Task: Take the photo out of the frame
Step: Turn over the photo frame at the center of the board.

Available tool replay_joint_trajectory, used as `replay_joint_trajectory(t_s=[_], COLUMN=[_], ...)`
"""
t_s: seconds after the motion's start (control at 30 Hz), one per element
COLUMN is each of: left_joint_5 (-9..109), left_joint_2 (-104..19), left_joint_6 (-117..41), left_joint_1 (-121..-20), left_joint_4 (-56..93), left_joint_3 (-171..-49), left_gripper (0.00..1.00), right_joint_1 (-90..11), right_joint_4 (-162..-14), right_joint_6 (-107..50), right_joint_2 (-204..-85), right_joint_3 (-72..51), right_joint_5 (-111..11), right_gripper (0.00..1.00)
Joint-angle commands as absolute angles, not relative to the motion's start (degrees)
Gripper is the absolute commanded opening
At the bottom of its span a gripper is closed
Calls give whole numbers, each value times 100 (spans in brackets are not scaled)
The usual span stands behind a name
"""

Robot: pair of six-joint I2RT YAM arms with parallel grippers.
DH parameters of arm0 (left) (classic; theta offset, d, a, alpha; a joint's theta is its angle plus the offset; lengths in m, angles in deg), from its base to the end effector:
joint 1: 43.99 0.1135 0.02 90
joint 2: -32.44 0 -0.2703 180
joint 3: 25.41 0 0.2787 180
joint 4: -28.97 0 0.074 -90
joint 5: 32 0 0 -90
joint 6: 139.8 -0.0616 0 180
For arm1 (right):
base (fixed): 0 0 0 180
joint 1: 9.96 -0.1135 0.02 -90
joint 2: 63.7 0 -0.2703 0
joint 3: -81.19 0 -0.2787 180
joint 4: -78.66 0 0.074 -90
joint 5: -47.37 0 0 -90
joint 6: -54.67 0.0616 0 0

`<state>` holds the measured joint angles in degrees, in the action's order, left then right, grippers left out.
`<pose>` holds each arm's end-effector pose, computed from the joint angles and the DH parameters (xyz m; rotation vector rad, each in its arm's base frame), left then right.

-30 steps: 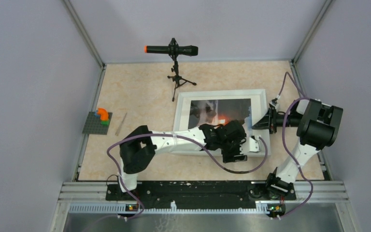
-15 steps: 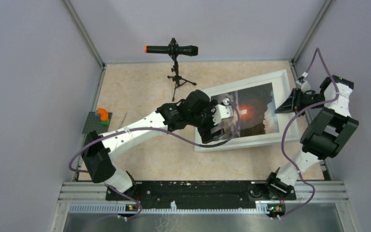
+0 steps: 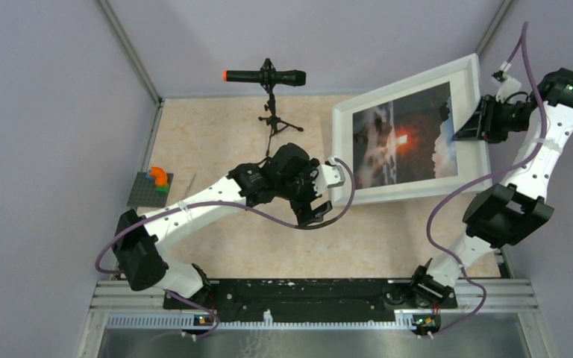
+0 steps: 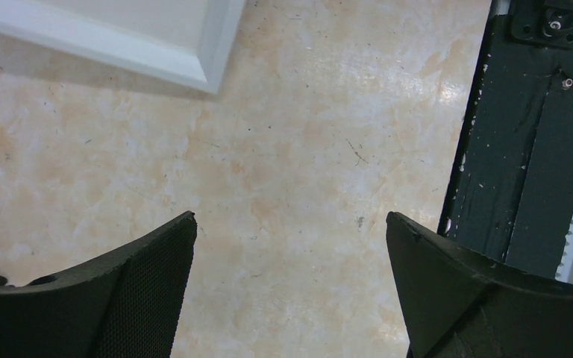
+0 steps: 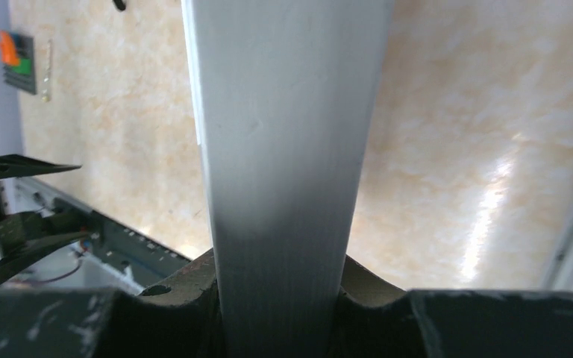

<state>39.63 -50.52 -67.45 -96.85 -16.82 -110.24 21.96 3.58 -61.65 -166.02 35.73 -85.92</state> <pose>0.2024 -0.2994 0.2990 1.5094 1.8515 -0.6739 0.3184 -0.1486 0.4127 -0.0279 2.4440 0.6652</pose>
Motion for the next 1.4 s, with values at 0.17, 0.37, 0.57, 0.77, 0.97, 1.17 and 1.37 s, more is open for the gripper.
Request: replay_joint_trajectory(t_s=[0.17,0.37,0.57,0.77,0.97,1.17,1.37], left_joint_5=[3949,3794,3117,2232,1865,1734,1661], left_joint_2=[-4500,-4299,-4020,-3878,-3884,-3861,-3786], left_joint_6=[-6606,-6528,-6391,-6161,-6032,-5880,-5762], left_joint_1=[-9463,-9191,-8494,-7349,-6710,-6256,-5674], left_joint_4=[-1700,-1746,-1907,-2038,-2117,-2144,-2089], left_joint_3=[-10756,-10695,-10666,-10761,-10887,-11149,-11273], left_gripper=[99,99,99,99,99,99,99], right_joint_1=[2222,1443,611,-209,-1259,-2297,-3140], right_joint_4=[-1288,-2315,-3222,-3562,-3911,-4582,-5391], right_joint_6=[-6319,-6688,-7262,-7711,-8119,-8574,-8969], right_joint_2=[-15755,-14973,-14262,-13992,-13661,-13126,-12497], right_joint_3=[4919,4273,3394,2892,1998,527,-1168], right_joint_5=[-8296,-7212,-5999,-5219,-4526,-3583,-2965], right_gripper=[0,0,0,0,0,0,0])
